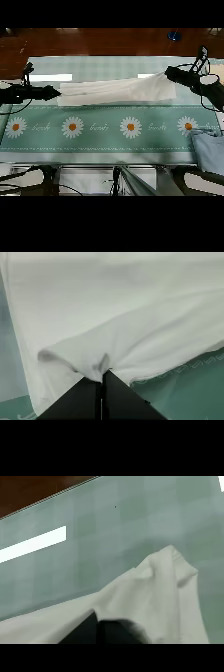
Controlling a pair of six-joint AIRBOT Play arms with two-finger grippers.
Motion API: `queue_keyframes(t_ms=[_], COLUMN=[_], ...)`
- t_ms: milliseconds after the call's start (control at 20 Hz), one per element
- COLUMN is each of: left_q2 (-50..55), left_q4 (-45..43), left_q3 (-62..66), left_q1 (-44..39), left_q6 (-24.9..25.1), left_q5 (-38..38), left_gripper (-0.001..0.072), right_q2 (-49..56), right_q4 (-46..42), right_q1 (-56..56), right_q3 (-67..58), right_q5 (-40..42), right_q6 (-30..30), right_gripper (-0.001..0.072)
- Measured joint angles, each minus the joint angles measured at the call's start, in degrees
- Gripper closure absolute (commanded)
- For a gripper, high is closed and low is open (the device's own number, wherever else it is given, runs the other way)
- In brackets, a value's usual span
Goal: Fold the shirts.
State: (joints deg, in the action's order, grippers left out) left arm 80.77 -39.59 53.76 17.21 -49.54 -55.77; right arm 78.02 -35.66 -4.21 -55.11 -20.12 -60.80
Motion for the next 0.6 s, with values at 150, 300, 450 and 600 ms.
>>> queue_keyframes(t_ms=[150,300,450,600], left_q2=[1.2,2.7,4.4,5.8], left_q4=[0.2,0.5,0.6,0.6], left_q3=[1.3,3.0,4.3,4.9], left_q1=[-0.3,-0.4,-0.5,-1.1], left_q6=[-0.2,-0.2,-0.2,-0.2], left_q5=[2.1,3.3,4.3,5.7], left_gripper=[0.0679,0.0678,0.0678,0.0677], right_q2=[0.5,1.6,2.8,3.9], right_q4=[0.2,0.2,0.1,-0.3], right_q1=[0.0,0.0,0.0,0.0], right_q3=[0.0,0.0,0.0,0.0], right_q5=[1.5,1.9,2.5,3.3], right_q6=[0.0,0.0,0.0,0.1], right_gripper=[0.0685,0.0685,0.0685,0.0684])
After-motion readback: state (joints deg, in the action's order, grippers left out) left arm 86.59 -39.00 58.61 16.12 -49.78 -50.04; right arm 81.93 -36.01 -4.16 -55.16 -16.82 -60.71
